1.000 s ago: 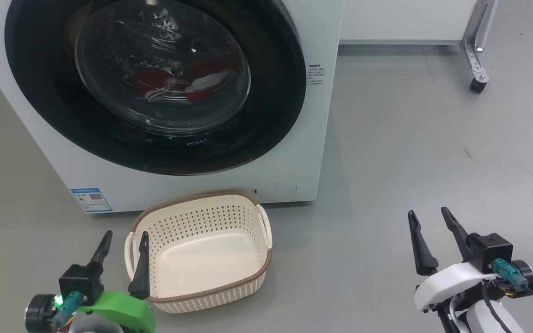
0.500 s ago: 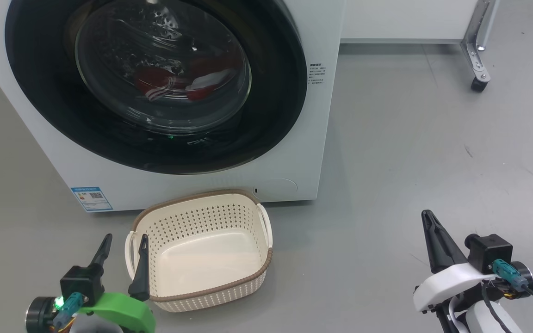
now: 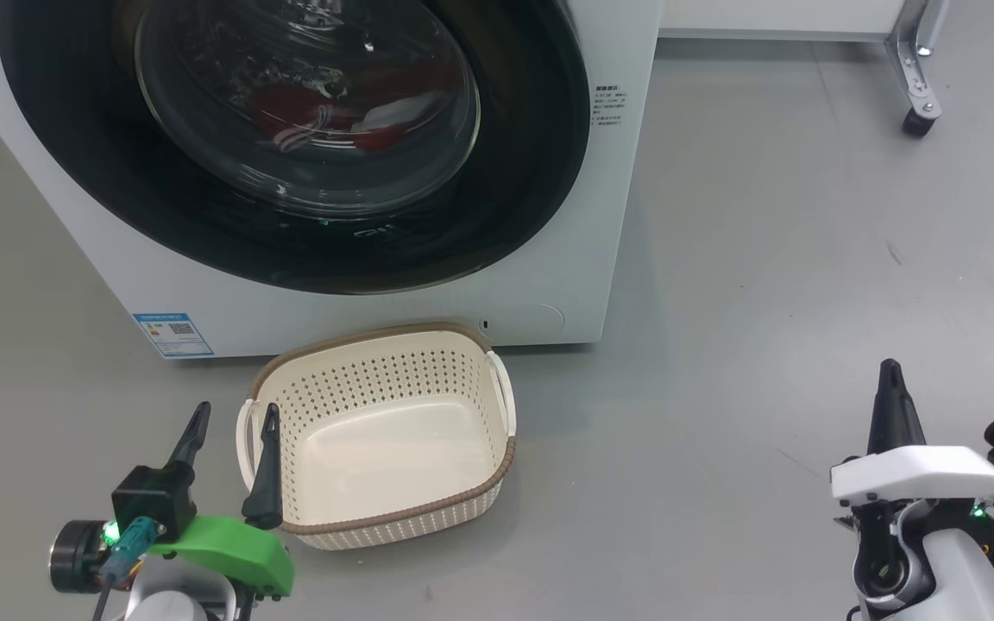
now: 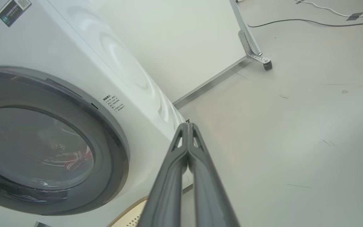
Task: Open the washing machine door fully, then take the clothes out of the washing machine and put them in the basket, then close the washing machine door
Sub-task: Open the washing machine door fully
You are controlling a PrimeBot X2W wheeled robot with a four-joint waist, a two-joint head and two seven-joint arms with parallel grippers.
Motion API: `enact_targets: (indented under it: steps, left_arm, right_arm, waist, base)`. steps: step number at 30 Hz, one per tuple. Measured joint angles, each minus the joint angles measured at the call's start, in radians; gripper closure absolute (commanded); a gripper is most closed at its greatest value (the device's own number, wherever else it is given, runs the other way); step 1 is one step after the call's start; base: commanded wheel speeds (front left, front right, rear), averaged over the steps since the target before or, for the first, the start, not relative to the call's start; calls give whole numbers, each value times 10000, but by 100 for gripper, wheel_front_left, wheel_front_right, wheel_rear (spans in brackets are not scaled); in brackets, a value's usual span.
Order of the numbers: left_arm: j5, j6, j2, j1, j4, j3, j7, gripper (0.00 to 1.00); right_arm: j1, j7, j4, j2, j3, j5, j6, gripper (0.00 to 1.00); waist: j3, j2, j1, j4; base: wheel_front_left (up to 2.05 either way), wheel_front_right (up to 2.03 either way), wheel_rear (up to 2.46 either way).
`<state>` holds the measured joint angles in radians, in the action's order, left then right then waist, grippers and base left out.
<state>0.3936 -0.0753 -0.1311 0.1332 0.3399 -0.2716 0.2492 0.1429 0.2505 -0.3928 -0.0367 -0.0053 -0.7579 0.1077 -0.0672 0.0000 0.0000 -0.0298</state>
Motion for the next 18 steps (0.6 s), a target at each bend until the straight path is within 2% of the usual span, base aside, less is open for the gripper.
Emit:
enact_targets:
  steps: [6, 11, 15, 18]
  left_arm:
    - [-36, 2, 69, 266, -117, -17, 0, 0]
    - [-84, 12, 119, 507, -236, -61, 0, 0]
    - [-81, 12, 159, 679, -316, -2, 0, 0]
    - [-81, 12, 192, 765, -359, 10, 0, 0]
  right_arm:
    - [784, -623, -276, -13, -546, -2500, 58, 100]
    - [1530, -1193, -385, -50, -625, -4569, 58, 100]
    - [2238, -1501, -458, -52, -886, -5511, 58, 100]
    - [2587, -1707, -468, -88, -936, -5565, 58, 100]
  waist:
    - [-365, 0, 0, -137]
    - [-713, 0, 0, -287]
    - [-1024, 0, 0, -419]
    - [-1188, 0, 0, -485]
  base:
    - [0, 0, 0]
    - [0, 0, 0]
    - [0, 0, 0]
    - [0, 0, 0]
